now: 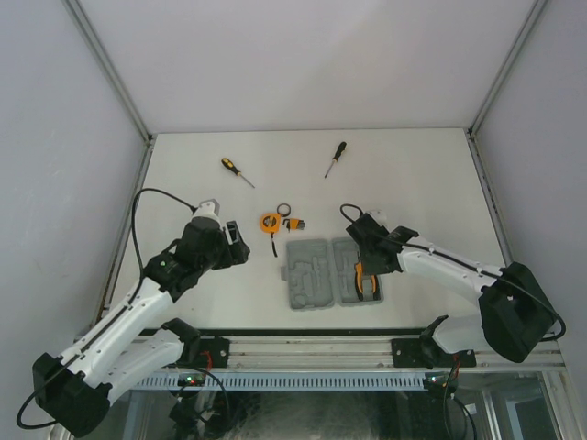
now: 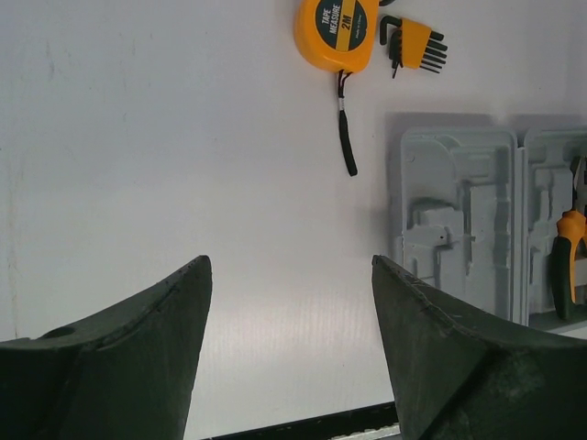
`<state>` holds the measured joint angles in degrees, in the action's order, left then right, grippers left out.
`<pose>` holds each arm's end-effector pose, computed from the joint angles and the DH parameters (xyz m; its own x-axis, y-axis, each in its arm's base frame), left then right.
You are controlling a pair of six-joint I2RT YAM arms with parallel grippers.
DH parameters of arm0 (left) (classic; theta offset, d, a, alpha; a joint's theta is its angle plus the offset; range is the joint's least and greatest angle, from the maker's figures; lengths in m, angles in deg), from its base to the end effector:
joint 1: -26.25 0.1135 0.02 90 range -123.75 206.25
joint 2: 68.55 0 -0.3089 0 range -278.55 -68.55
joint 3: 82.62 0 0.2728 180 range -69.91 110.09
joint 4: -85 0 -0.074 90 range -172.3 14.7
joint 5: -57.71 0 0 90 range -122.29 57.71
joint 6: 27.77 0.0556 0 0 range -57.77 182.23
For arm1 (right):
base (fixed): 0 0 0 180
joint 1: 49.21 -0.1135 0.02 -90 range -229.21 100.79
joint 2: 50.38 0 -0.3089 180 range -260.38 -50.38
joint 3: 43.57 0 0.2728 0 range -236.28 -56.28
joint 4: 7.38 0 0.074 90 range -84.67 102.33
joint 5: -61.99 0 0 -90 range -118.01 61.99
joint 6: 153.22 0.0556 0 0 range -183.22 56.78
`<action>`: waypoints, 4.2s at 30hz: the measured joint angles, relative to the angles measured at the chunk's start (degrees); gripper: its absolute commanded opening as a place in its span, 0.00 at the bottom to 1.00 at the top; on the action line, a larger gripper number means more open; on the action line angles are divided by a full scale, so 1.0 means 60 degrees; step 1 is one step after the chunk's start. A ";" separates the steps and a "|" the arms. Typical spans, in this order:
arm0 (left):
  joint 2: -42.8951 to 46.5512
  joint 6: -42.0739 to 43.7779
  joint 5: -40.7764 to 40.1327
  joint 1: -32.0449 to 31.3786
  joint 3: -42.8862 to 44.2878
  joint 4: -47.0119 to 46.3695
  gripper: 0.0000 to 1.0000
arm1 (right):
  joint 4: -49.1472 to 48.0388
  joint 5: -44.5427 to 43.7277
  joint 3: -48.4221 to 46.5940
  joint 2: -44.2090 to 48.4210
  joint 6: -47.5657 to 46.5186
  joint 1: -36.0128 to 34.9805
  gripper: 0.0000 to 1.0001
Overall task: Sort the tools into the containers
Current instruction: Place the pliers in the storage box.
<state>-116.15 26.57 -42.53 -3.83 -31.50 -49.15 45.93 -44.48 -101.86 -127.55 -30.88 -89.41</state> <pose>0.1600 -0.0812 0.2717 -0.6947 -0.2606 -0.6704 -0.0314 0.9422 -0.3337 0.2000 0.1483 0.2052 -0.9101 -0.0974 -0.4028 -0.0780 0.9949 -0.0644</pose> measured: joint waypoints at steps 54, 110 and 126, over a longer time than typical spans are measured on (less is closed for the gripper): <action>-0.0397 -0.0062 0.0215 0.0000 0.0000 -0.0321 0.73 | 0.0390 0.0262 -0.0317 -0.1395 -0.0510 0.0011 0.00; -0.0892 -0.0055 0.0255 0.0000 0.0011 -0.0423 0.72 | 0.0273 0.1217 0.0765 0.0415 0.0827 0.0357 0.00; -0.1140 -0.0051 0.0342 0.0000 0.0011 -0.0776 0.72 | 0.1745 0.0841 -0.0776 -0.1847 0.0852 -0.0062 0.00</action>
<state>-122.99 26.27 -40.48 -3.83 -31.43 -53.80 56.40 -39.43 -106.52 -138.63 -25.76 -89.78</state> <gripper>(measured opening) 0.723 0.012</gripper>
